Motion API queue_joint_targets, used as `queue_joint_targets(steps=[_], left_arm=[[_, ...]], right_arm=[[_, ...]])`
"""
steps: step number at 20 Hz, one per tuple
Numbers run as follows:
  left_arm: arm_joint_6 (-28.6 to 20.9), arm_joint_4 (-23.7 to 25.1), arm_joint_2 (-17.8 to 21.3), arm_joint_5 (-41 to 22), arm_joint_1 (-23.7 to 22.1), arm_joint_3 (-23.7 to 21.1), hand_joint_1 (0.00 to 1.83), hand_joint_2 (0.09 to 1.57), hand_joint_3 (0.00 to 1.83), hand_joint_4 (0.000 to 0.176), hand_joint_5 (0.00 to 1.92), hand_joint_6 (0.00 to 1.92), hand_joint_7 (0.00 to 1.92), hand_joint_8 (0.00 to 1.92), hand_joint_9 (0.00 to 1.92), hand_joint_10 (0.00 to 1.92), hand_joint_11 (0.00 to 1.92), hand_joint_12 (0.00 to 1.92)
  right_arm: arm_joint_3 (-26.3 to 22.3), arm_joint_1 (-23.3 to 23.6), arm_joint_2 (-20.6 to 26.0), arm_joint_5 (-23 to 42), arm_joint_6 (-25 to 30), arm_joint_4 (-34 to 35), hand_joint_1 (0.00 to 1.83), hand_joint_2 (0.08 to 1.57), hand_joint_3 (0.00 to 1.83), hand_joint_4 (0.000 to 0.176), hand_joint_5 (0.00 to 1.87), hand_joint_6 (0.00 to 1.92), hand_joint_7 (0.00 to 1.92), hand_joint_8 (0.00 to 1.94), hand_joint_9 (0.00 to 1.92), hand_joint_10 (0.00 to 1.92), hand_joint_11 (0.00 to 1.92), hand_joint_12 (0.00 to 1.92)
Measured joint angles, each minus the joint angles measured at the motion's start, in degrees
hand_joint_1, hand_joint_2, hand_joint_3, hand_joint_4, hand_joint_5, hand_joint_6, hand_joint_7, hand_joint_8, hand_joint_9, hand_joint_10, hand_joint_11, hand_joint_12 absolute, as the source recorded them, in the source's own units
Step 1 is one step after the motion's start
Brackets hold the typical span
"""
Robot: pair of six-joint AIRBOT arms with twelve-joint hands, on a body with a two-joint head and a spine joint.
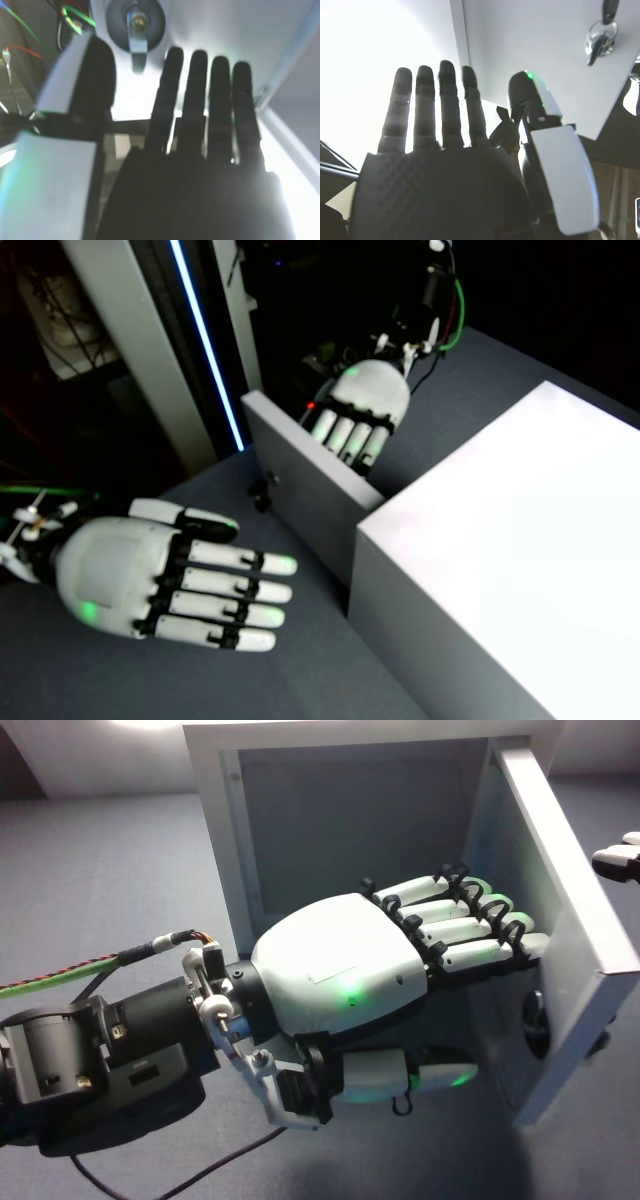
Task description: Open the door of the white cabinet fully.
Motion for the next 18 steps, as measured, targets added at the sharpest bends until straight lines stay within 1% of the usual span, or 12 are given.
queue_joint_targets(steps=[1,3,5,6,7,8,9,12,13,15,16,18], left_arm=[[0.0,-0.3,-0.2,0.0,0.0,0.0,0.48,1.28,0.00,0.000,0.17,0.00,0.19,0.00,0.15,0.00,0.08,0.23],[0.0,-0.1,-0.2,0.1,0.0,0.0,0.54,1.25,0.00,0.000,0.18,0.00,0.19,0.00,0.16,0.00,0.09,0.21],[0.0,-0.3,0.2,0.0,0.1,-0.1,0.51,1.28,0.00,0.000,0.12,0.00,0.15,0.00,0.13,0.00,0.08,0.20],[0.0,-0.7,0.7,-0.1,0.3,-0.4,0.51,1.30,0.01,0.000,0.14,0.01,0.15,0.00,0.13,0.00,0.08,0.20],[0.0,-1.2,2.0,-0.7,1.0,-1.1,0.54,1.30,0.01,0.000,0.20,0.02,0.18,0.01,0.16,0.01,0.11,0.21],[-0.1,-1.7,3.4,-1.2,2.0,-1.8,0.42,1.34,0.03,0.000,0.23,0.03,0.22,0.02,0.18,0.01,0.14,0.23],[-0.1,-2.7,4.3,-2.1,3.0,-2.3,0.33,1.39,0.02,0.000,0.27,0.01,0.24,0.01,0.21,0.01,0.17,0.22],[-0.5,-5.5,7.6,-4.9,6.2,-4.0,0.19,1.44,0.02,0.000,0.17,0.00,0.20,0.00,0.20,0.00,0.14,0.19],[-0.7,-6.6,9.3,-6.3,7.4,-5.0,0.26,1.45,0.01,0.000,0.14,0.00,0.10,0.00,0.11,0.00,0.03,0.14],[-1.7,-8.8,12.6,-10.1,10.3,-6.5,0.23,1.46,0.01,0.000,0.12,0.00,0.11,0.01,0.12,0.01,0.03,0.15],[-1.7,-10.8,14.7,-12.2,12.5,-7.3,0.20,1.46,0.00,0.000,0.14,0.00,0.15,0.00,0.16,0.00,0.04,0.28],[-1.7,-14.3,17.3,-14.4,15.7,-8.3,0.18,1.47,0.00,0.000,0.13,0.00,0.13,0.00,0.14,0.00,0.01,0.34]], right_arm=[[0.0,0.0,0.0,0.0,0.0,0.0,0.47,1.39,0.00,0.021,0.33,0.00,0.31,0.00,0.22,0.00,0.00,0.40],[0.0,0.0,0.0,0.0,0.0,-0.1,0.46,1.40,0.00,0.029,0.32,0.00,0.30,0.00,0.21,0.00,0.00,0.36],[0.0,0.0,0.0,0.0,0.1,-0.1,0.47,1.39,0.00,0.027,0.33,0.00,0.31,0.00,0.22,0.00,0.00,0.39],[0.0,0.0,0.0,0.0,0.2,-0.1,0.47,1.38,0.00,0.000,0.35,0.00,0.33,0.00,0.26,0.00,0.00,0.51],[0.0,0.0,0.0,0.0,0.2,-0.1,0.47,1.38,0.00,0.000,0.35,0.00,0.34,0.00,0.28,0.00,0.00,0.59],[0.0,0.0,0.0,0.0,0.3,0.0,0.48,1.37,0.00,0.036,0.35,0.00,0.33,0.00,0.26,0.00,0.00,0.57],[0.0,0.0,0.0,0.0,0.3,0.2,0.49,1.37,0.00,0.050,0.36,0.00,0.33,0.00,0.26,0.00,0.00,0.57],[0.0,0.0,0.0,0.4,0.7,0.7,0.49,1.39,0.00,0.000,0.37,0.00,0.36,0.00,0.30,0.00,0.00,0.63],[0.0,0.0,0.0,0.8,0.7,1.5,0.50,1.42,0.01,0.000,0.33,0.00,0.32,0.00,0.26,0.00,0.00,0.52],[-0.5,0.0,0.1,1.6,0.8,2.9,0.50,1.45,0.00,0.000,0.32,0.00,0.31,0.00,0.25,0.00,0.02,0.46],[-0.7,0.0,0.2,2.1,0.8,2.8,0.48,1.44,0.00,0.000,0.32,0.00,0.31,0.00,0.25,0.00,0.05,0.40],[-0.9,0.0,0.5,2.6,0.8,2.9,0.48,1.43,0.00,0.000,0.32,0.00,0.30,0.00,0.24,0.00,0.06,0.39]])
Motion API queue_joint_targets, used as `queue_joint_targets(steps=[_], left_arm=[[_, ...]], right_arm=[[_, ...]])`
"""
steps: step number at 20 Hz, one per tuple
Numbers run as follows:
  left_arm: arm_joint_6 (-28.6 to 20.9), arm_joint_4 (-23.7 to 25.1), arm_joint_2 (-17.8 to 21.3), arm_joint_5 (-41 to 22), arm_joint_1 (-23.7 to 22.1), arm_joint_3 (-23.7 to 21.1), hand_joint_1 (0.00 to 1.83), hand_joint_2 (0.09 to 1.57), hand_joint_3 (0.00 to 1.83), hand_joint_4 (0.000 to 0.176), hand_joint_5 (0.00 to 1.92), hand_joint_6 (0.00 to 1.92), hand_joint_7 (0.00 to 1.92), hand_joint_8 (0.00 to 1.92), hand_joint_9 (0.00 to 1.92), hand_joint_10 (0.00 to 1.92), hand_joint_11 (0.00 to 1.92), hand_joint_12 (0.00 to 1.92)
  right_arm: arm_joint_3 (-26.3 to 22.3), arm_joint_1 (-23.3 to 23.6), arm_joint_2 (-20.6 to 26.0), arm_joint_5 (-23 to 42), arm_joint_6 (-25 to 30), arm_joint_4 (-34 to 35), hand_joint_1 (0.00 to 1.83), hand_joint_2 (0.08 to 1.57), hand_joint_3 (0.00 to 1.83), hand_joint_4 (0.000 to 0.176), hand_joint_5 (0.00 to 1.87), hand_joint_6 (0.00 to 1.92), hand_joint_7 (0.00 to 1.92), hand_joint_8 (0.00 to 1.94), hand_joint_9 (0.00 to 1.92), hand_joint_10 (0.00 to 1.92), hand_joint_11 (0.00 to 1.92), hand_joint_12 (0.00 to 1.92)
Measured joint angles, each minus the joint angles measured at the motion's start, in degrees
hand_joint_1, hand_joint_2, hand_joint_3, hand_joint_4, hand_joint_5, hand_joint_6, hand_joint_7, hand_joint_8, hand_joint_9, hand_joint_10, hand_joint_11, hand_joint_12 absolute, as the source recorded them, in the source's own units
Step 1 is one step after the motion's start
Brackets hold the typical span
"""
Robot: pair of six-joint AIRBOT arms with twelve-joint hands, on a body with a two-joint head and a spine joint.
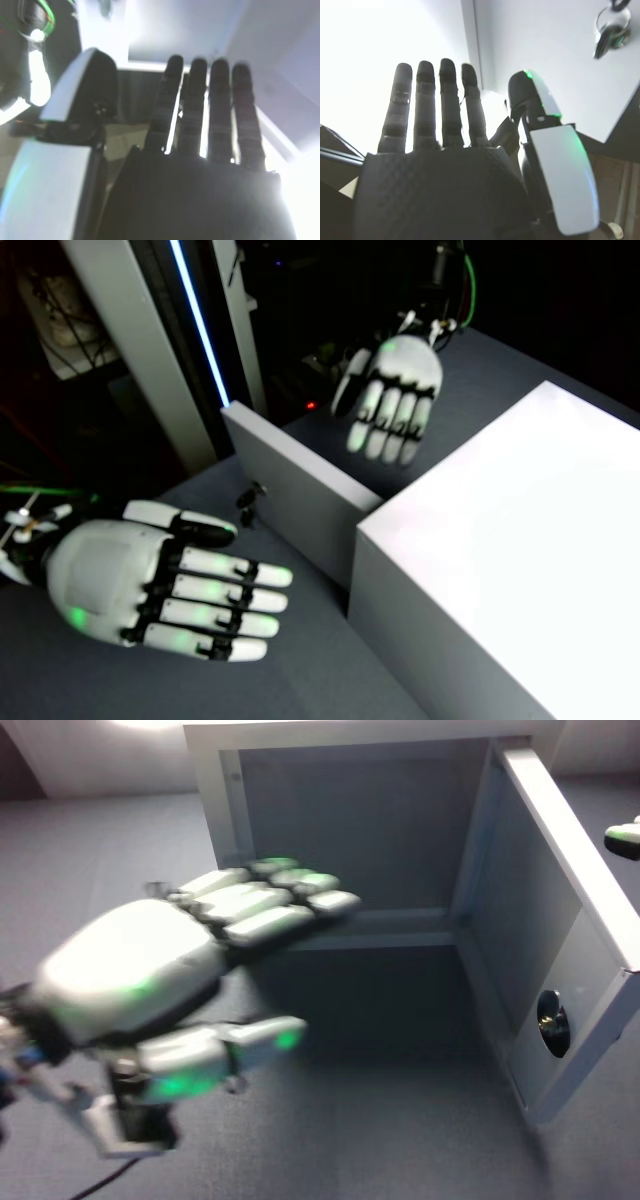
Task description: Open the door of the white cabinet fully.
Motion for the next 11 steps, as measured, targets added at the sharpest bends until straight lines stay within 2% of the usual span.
queue_joint_targets(steps=[2,4,5,6,7,8,11], left_arm=[[0.0,-4.1,3.3,-3.6,4.3,-1.5,0.14,1.45,0.00,0.000,0.10,0.00,0.12,0.00,0.11,0.00,0.00,0.31],[1.0,-7.5,6.0,-8.0,7.9,-3.3,0.19,1.43,0.00,0.000,0.07,0.00,0.05,0.00,0.05,0.00,0.00,0.24],[2.6,-9.5,7.9,-10.7,10.3,-4.4,0.20,1.43,0.00,0.000,0.07,0.00,0.04,0.00,0.05,0.00,0.00,0.29],[4.0,-11.6,9.1,-13.1,12.3,-4.9,0.27,1.46,0.00,0.000,0.06,0.00,0.01,0.00,0.02,0.00,0.00,0.23],[5.4,-14.1,9.9,-14.9,13.3,-5.0,0.31,1.44,0.00,0.000,0.06,0.00,0.02,0.00,0.01,0.00,0.00,0.15],[6.6,-17.9,10.3,-16.9,14.1,-5.0,0.25,1.43,0.00,0.000,0.01,0.00,0.00,0.00,0.00,0.00,0.00,0.01],[7.1,-22.8,10.4,-18.5,14.4,-3.6,0.30,1.42,0.00,0.000,0.01,0.00,0.00,0.00,0.00,0.00,0.00,0.00]], right_arm=[[-0.3,0.0,0.0,0.8,0.0,0.0,0.48,1.43,0.00,0.000,0.32,0.00,0.30,0.00,0.24,0.00,0.07,0.39],[-0.6,0.0,0.1,1.4,0.0,0.1,0.50,1.43,0.00,0.000,0.32,0.00,0.30,0.00,0.24,0.00,0.08,0.40],[-0.8,0.0,0.1,1.6,0.0,0.4,0.50,1.44,0.00,0.000,0.32,0.00,0.30,0.00,0.25,0.00,0.08,0.40],[-0.9,0.0,0.1,1.7,0.0,0.5,0.51,1.44,0.00,0.000,0.32,0.00,0.30,0.00,0.24,0.00,0.08,0.40],[-0.9,0.0,0.2,1.7,0.0,0.6,0.51,1.44,0.00,0.000,0.32,0.00,0.29,0.00,0.25,0.00,0.09,0.40],[-1.1,0.0,0.3,1.9,0.0,0.6,0.49,1.44,0.00,0.000,0.32,0.00,0.30,0.00,0.27,0.01,0.11,0.41],[-1.1,0.0,0.3,2.5,0.0,1.2,0.55,1.43,0.00,0.000,0.33,0.00,0.32,0.00,0.29,0.01,0.12,0.40]])
